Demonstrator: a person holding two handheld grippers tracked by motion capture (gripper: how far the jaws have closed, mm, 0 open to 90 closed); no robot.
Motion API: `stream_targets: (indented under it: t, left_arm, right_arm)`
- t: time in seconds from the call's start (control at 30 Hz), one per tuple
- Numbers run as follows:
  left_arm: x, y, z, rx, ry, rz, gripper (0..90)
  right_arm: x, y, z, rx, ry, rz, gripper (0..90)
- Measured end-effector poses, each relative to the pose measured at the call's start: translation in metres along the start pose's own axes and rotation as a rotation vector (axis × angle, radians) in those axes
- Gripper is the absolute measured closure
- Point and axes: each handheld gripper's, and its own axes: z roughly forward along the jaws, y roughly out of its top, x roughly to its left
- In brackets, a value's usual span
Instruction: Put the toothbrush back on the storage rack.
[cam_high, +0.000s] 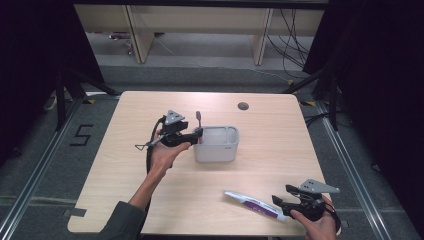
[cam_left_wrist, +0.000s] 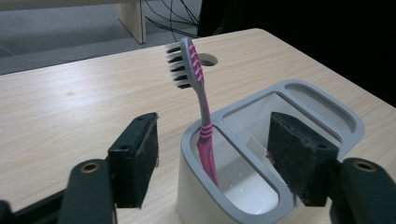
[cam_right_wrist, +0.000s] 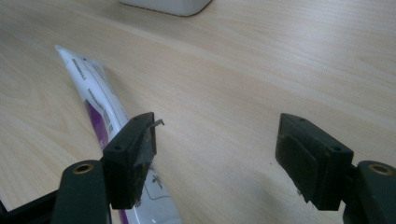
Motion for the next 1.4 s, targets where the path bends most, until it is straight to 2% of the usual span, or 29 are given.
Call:
stream_targets:
  t: [0.03,0.17,0.23,0.27,0.3,0.47,0.53,0.77,0.83,0.87,0.93,1.03,1.1,1.13,1.17,1.23,1.3,1.33,1.4]
  left_arm:
    - [0.000,0.000,-0.001,0.000,-0.002,-0.002,31.8]
    - [0.001,0.000,-0.005,0.001,-0.012,-0.002,28.9]
    - [0.001,0.000,-0.009,0.002,-0.018,0.000,28.1]
    - [0.001,0.000,-0.010,0.001,-0.021,0.000,27.8]
    - [0.001,0.000,-0.014,-0.001,-0.022,-0.002,27.4]
    - [0.001,-0.004,-0.022,0.009,-0.039,0.005,25.1]
    - [0.002,-0.007,-0.025,0.012,-0.044,0.005,24.1]
    - [0.004,-0.015,-0.035,0.023,-0.051,0.025,22.0]
    - [0.004,-0.019,-0.041,0.027,-0.051,0.040,21.9]
    - [0.004,-0.020,-0.043,0.028,-0.050,0.044,21.9]
    - [0.005,-0.022,-0.046,0.030,-0.049,0.047,21.8]
    - [0.005,-0.024,-0.050,0.034,-0.053,0.046,21.7]
    - [0.006,-0.028,-0.056,0.032,-0.071,0.027,21.4]
    - [0.006,-0.030,-0.057,0.028,-0.079,0.018,21.4]
    - [0.005,-0.031,-0.059,0.036,-0.075,0.025,21.4]
    - [0.004,-0.035,-0.062,0.038,-0.074,0.032,21.4]
    - [0.003,-0.036,-0.064,0.040,-0.072,0.034,21.4]
    - [0.003,-0.040,-0.066,0.040,-0.077,0.039,21.4]
    - [0.002,-0.043,-0.069,0.047,-0.074,0.041,21.4]
  right_arm:
    - [0.001,0.000,-0.001,0.004,-0.002,0.017,29.7]
    - [-0.001,0.000,0.000,0.000,-0.009,-0.011,29.7]
    - [0.000,0.000,0.000,0.000,-0.003,0.001,29.7]
    - [0.001,0.000,-0.001,0.007,0.000,0.023,29.7]
    - [-0.001,0.000,-0.001,0.001,-0.008,-0.004,29.7]
    - [-0.001,0.000,-0.001,-0.002,-0.011,-0.010,29.7]
    - [0.001,0.000,-0.001,0.011,-0.001,0.016,29.7]
    - [0.000,0.000,0.000,0.008,0.003,0.006,29.7]
    - [0.003,-0.001,-0.001,0.008,-0.007,0.031,29.7]
    - [0.000,0.000,0.000,-0.003,-0.015,-0.008,29.7]
    - [0.000,0.000,0.000,-0.002,-0.016,-0.006,29.7]
    - [0.001,0.000,0.000,0.002,-0.012,-0.003,29.6]
    - [0.000,0.000,0.000,0.009,0.002,0.004,29.6]
    - [0.001,-0.001,0.000,0.009,-0.002,0.017,29.6]
    - [0.001,-0.001,0.000,0.001,-0.012,0.006,29.6]
    - [0.000,0.000,0.000,0.007,0.003,0.003,29.6]
    - [0.000,0.000,0.000,0.007,-0.003,0.013,29.6]
    - [0.000,0.000,0.001,0.009,0.017,0.009,29.6]
    - [0.000,0.000,0.001,0.015,0.027,0.008,29.6]
